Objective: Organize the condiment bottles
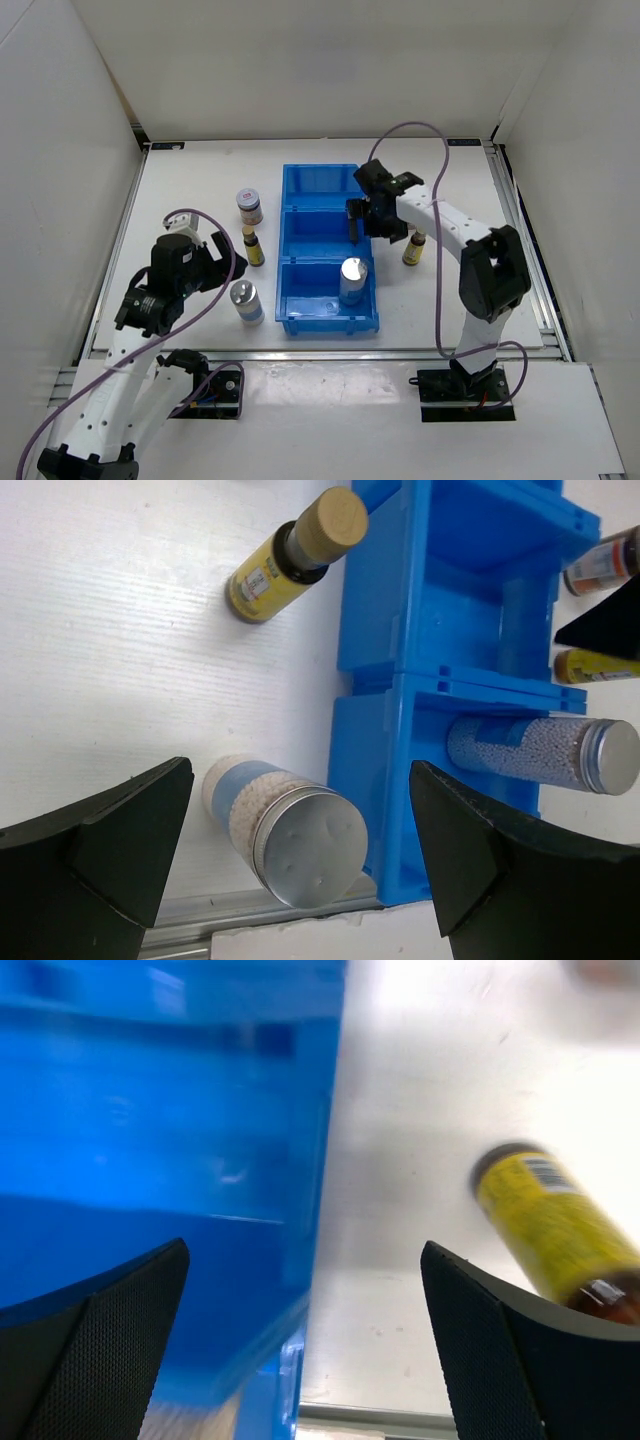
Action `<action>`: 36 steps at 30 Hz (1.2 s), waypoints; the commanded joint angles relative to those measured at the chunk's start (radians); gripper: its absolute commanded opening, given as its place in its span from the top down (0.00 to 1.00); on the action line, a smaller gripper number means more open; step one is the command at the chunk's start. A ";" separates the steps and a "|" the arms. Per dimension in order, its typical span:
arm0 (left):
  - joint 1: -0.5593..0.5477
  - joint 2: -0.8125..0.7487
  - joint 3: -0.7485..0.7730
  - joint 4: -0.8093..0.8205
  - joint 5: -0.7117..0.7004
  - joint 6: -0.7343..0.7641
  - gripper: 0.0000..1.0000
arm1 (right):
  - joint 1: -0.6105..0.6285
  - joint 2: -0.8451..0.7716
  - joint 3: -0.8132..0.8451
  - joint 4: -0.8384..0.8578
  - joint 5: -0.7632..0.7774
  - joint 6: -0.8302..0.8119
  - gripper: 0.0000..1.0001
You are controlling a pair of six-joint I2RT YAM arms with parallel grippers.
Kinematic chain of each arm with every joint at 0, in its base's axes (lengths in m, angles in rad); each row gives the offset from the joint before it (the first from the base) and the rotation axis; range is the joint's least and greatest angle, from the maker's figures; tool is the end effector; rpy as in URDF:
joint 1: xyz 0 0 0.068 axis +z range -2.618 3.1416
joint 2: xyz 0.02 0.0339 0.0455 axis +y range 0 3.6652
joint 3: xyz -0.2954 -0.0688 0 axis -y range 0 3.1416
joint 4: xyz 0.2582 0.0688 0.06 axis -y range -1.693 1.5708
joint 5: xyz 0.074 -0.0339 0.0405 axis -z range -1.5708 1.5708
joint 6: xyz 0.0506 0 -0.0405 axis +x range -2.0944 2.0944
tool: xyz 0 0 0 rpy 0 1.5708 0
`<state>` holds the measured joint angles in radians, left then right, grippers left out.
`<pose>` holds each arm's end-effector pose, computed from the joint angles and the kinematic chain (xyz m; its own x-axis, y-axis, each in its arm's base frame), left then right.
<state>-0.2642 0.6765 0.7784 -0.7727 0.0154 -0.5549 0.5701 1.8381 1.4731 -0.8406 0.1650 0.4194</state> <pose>0.1330 -0.0368 0.3069 -0.6537 -0.3689 -0.6607 -0.0843 0.9032 -0.4208 0.3453 0.2115 0.2466 -0.9149 -0.1094 -0.3887 -0.1209 0.9926 0.0053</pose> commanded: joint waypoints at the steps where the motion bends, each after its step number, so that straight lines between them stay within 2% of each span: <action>1: -0.003 -0.051 0.015 0.041 0.031 0.035 0.00 | 0.005 -0.082 0.139 -0.067 0.044 -0.028 0.00; 3: -0.003 -0.063 0.034 0.041 0.050 0.067 0.00 | 0.005 -0.112 0.186 -0.104 0.044 -0.037 0.00; 7: -0.003 0.012 0.184 -0.120 0.040 0.090 0.00 | 0.005 -0.183 0.242 -0.117 0.044 -0.037 0.00; 8: -0.003 0.038 0.200 -0.196 0.040 0.090 0.00 | 0.005 -0.197 0.242 -0.117 0.044 -0.037 0.00; 11: -0.012 0.090 0.213 -0.247 0.074 0.047 0.00 | 0.005 -0.247 0.242 -0.117 0.044 -0.037 0.00; 14: -0.023 0.090 0.203 -0.258 0.040 0.017 0.00 | 0.005 -0.281 0.233 -0.117 0.033 -0.063 0.00; 18: -0.032 0.193 0.213 -0.295 0.086 0.016 0.00 | 0.005 -0.321 0.233 -0.138 0.022 -0.082 0.00; 27: -0.131 0.314 0.213 -0.304 0.038 -0.043 0.00 | 0.005 -0.430 0.184 -0.138 0.031 -0.102 0.00; 36: -0.194 0.367 0.180 -0.304 -0.009 -0.073 0.00 | 0.005 -0.471 0.125 -0.147 0.051 -0.111 0.00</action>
<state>-0.4438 1.0512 0.9730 -1.0698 0.0380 -0.6041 0.5716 1.3899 1.6093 -0.9901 0.1947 0.3298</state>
